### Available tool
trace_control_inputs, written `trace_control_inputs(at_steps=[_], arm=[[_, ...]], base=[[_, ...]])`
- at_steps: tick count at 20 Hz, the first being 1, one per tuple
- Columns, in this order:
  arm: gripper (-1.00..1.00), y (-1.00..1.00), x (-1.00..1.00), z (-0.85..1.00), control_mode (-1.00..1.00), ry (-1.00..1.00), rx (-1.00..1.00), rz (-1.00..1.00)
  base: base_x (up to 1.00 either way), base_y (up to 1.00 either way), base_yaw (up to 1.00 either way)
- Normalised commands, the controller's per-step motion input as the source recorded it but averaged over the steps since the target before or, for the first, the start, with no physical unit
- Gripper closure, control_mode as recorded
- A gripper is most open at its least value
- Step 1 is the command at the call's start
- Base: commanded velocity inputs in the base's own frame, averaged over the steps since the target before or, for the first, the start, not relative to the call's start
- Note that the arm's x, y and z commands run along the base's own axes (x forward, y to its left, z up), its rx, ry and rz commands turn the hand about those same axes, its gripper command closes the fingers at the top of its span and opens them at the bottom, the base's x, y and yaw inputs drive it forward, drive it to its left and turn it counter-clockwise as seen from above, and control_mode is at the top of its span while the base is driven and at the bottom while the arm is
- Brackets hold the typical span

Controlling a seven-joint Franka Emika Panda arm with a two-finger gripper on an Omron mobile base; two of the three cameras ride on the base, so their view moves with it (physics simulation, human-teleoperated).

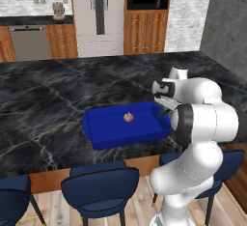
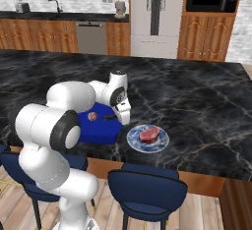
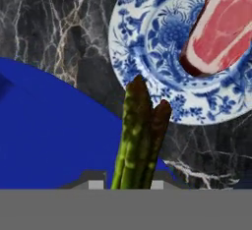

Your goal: Create a steak meal by picking up the steak and asparagus from the tray and placing them on the plate. Leave the peach on the tray.

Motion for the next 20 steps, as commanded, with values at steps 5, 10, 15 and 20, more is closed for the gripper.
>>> trace_control_inputs(at_steps=[5, 10, 15, 20], arm=[[1.00, -0.92, 0.06, 0.00, -1.00, 0.01, 0.04, -0.42], [1.00, -0.71, 0.39, 0.00, -1.00, 0.05, 0.03, -0.11], [1.00, -0.40, 0.30, -0.14, -1.00, 0.04, 0.00, 0.01], [1.00, -0.07, 0.19, -0.33, -1.00, 0.02, 0.00, 0.10]], base=[[0.00, 0.00, 0.00], [0.00, 0.00, 0.00], [0.00, 0.00, 0.00], [0.00, 0.00, 0.00]])
